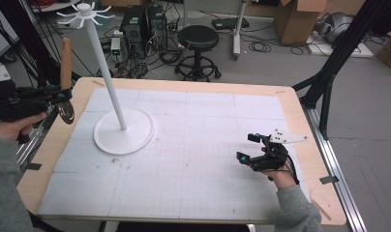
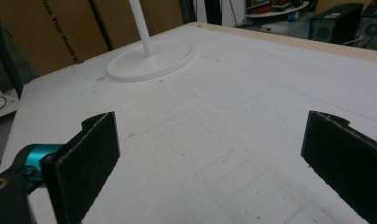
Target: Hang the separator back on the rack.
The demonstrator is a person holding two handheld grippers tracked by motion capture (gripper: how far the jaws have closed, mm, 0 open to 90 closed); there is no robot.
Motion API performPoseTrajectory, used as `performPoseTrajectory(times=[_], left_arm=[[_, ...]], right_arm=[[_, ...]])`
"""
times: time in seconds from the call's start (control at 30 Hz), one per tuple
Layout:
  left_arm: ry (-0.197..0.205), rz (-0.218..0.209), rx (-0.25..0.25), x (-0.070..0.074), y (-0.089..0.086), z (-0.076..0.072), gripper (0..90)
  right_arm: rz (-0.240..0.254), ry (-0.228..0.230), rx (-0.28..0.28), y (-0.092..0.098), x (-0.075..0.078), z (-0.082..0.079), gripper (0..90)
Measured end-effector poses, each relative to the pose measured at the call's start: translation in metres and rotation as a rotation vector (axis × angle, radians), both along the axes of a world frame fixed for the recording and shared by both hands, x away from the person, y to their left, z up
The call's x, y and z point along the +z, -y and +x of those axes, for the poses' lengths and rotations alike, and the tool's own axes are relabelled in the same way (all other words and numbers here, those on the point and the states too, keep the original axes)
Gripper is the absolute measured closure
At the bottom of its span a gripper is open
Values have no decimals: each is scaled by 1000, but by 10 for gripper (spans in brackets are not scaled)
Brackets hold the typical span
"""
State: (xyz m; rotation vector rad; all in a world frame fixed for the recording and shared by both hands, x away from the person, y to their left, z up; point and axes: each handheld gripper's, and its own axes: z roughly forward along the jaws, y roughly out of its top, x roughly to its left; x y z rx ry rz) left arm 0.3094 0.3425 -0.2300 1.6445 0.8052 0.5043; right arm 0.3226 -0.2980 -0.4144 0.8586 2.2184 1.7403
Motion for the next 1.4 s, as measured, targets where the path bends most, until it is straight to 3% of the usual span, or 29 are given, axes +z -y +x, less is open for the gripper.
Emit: performPoseTrajectory(times=[0.73,1.4], left_arm=[[49,-5,10,26,-1,0,696],[46,-17,26,30,-2,11,696]], right_arm=[[8,-5,-5,1,0,1,35],[14,-10,-5,2,-1,1,35]])
